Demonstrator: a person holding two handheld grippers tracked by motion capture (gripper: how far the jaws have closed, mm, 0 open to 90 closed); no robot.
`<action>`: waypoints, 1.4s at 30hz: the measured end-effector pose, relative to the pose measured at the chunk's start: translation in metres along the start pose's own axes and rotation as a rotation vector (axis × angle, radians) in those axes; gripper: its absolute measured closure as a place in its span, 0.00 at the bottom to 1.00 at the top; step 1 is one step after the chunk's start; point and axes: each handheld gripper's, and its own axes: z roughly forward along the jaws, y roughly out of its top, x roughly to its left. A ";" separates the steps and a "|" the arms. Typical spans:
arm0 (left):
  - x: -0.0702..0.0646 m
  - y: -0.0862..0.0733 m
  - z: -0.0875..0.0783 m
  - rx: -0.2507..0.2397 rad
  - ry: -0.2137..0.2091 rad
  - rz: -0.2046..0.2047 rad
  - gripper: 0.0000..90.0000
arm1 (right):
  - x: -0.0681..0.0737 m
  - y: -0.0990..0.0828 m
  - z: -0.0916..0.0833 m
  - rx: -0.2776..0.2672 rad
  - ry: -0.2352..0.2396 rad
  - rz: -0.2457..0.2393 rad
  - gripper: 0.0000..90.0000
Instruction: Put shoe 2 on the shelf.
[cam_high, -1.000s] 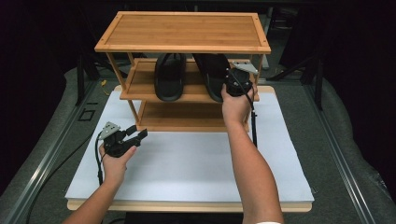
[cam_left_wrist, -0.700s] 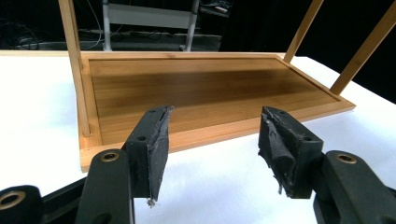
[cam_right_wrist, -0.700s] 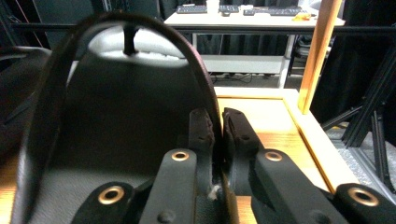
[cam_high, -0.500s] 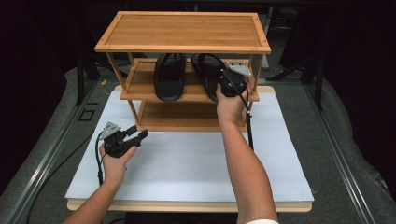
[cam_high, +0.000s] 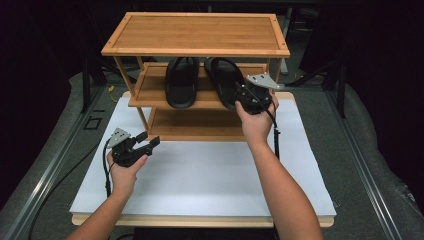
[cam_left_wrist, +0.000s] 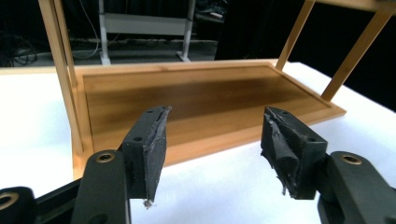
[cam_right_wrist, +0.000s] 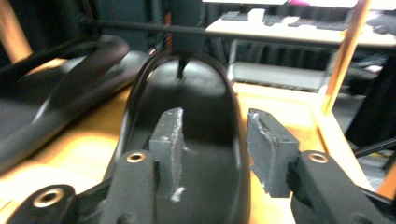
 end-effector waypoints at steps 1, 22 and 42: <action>-0.001 0.004 -0.001 -0.003 0.001 0.007 0.43 | -0.002 -0.001 -0.005 0.005 0.011 -0.001 0.58; -0.028 0.110 0.047 -0.110 0.015 0.048 0.37 | -0.006 -0.026 -0.022 0.051 0.102 0.142 0.53; -0.021 0.113 0.077 0.008 -0.002 0.027 0.49 | 0.032 -0.027 -0.010 0.018 0.167 0.137 0.50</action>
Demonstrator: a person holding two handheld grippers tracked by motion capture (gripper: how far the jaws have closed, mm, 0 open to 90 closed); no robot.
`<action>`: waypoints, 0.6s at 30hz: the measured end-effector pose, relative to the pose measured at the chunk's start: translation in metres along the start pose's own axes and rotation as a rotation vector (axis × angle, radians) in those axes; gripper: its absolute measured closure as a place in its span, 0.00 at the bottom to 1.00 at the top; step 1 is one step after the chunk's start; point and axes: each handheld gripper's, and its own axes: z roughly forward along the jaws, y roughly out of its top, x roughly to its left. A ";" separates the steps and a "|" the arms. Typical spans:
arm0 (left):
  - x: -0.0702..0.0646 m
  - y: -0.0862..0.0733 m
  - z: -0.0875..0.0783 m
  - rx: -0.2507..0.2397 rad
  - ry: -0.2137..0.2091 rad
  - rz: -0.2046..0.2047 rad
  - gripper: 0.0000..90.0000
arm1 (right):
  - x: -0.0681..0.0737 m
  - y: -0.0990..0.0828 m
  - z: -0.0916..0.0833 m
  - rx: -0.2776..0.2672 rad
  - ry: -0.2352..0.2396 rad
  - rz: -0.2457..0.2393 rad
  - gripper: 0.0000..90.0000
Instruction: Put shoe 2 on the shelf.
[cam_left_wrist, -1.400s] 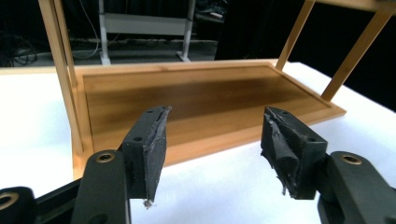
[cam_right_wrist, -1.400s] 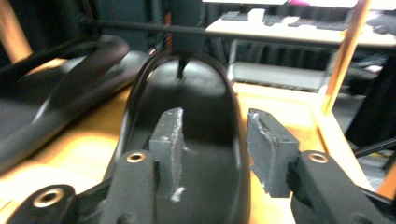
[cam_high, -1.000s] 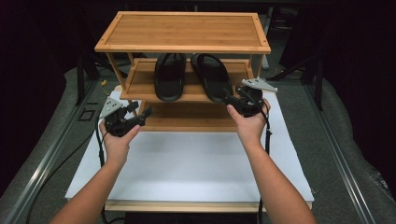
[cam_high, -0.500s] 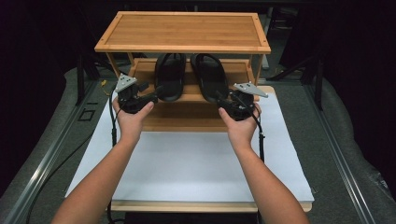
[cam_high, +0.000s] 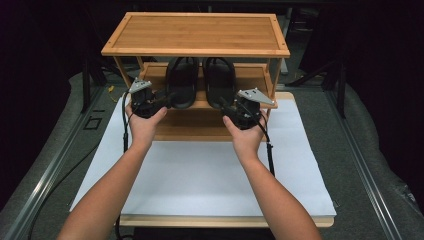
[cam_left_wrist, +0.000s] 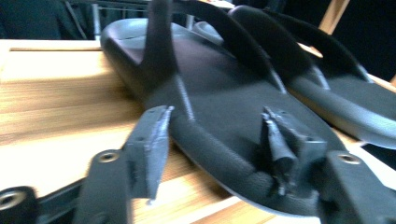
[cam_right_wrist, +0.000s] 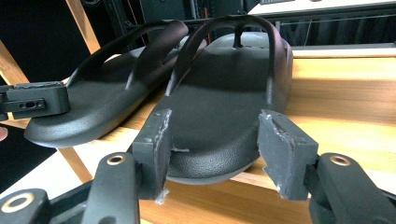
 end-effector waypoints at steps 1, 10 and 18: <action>0.000 0.000 0.000 0.000 0.000 0.001 0.49 | 0.001 0.000 0.001 -0.002 -0.002 -0.003 0.50; 0.002 0.004 0.001 0.022 -0.019 0.014 0.50 | 0.007 -0.001 0.006 -0.008 0.005 0.007 0.50; -0.001 0.004 0.005 0.017 -0.020 0.008 0.50 | 0.013 -0.002 0.009 -0.008 0.030 0.010 0.51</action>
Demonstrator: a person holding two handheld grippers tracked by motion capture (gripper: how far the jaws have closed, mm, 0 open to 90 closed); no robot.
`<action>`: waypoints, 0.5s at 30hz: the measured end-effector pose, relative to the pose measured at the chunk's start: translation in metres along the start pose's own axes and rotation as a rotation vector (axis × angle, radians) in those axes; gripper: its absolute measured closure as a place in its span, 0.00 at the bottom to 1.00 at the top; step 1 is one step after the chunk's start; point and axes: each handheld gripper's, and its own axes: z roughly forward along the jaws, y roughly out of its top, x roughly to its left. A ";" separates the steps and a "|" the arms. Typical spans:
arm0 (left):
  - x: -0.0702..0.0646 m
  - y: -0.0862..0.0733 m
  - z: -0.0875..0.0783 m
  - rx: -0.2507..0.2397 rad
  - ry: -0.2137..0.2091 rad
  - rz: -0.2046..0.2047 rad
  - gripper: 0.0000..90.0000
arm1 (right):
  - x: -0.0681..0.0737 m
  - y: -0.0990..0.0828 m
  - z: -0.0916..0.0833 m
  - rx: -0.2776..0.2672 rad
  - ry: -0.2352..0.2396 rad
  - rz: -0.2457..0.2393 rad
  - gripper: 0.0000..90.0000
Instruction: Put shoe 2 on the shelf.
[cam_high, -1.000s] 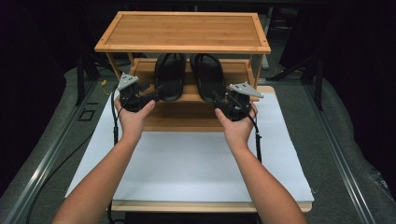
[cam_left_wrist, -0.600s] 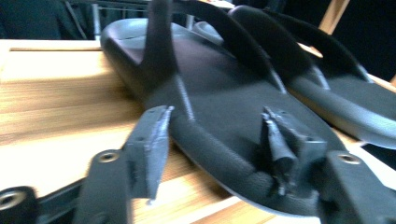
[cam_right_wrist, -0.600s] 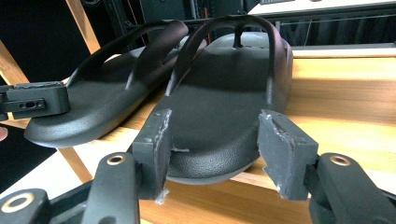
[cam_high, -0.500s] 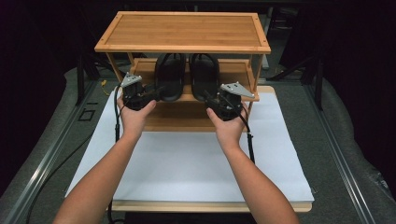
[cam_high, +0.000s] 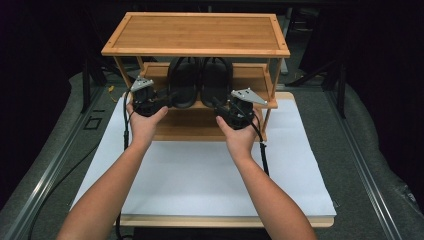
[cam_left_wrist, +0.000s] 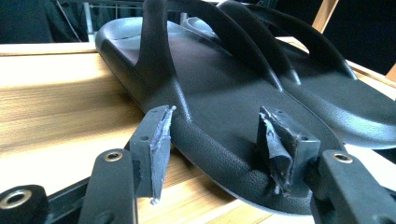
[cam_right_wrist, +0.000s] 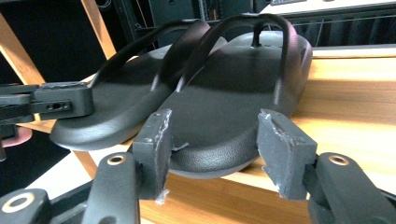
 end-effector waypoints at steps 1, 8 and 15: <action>0.000 0.000 0.000 -0.001 -0.001 0.000 0.50 | 0.001 0.000 0.000 0.001 0.004 -0.003 0.51; -0.001 0.000 0.001 -0.001 0.001 -0.004 0.50 | 0.005 -0.001 0.001 0.003 0.004 -0.008 0.51; 0.000 -0.001 0.001 -0.003 0.000 -0.005 0.50 | 0.006 0.000 0.001 0.003 0.003 0.001 0.51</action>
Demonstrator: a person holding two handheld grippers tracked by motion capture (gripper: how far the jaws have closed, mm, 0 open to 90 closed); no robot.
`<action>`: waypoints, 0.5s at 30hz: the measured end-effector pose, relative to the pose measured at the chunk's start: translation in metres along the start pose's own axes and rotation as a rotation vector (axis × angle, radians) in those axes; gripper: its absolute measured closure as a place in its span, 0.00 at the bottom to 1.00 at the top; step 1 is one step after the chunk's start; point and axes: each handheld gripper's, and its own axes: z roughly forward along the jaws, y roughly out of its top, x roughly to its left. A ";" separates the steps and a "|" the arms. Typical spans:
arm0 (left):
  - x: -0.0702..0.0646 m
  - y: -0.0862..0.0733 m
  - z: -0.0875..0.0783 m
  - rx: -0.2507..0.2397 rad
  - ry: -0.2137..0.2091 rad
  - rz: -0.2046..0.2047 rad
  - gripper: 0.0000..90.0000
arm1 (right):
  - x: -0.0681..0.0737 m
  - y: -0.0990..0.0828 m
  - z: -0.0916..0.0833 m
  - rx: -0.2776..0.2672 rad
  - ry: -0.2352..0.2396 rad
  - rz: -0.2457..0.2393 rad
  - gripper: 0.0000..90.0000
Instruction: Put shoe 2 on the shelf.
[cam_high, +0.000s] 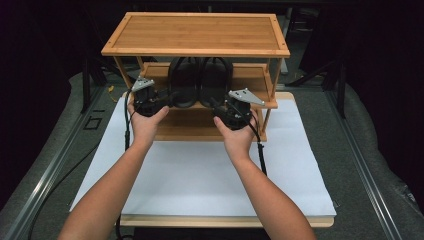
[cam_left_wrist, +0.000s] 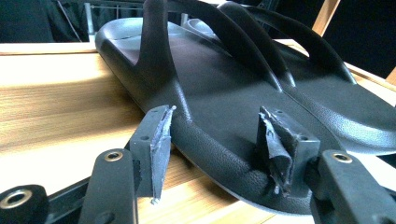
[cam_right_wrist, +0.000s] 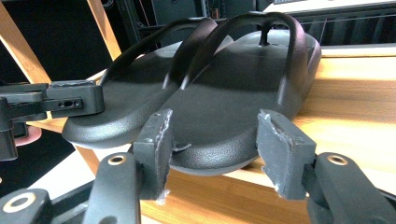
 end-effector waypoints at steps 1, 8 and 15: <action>0.000 0.000 0.000 0.000 0.001 0.000 0.50 | 0.000 0.000 0.000 0.000 -0.001 -0.001 0.51; 0.001 0.000 -0.001 -0.006 0.000 -0.015 0.50 | -0.002 0.001 -0.001 0.002 0.008 0.000 0.52; 0.002 -0.001 -0.004 -0.016 -0.001 -0.020 0.49 | -0.006 0.001 -0.002 0.021 0.018 0.003 0.52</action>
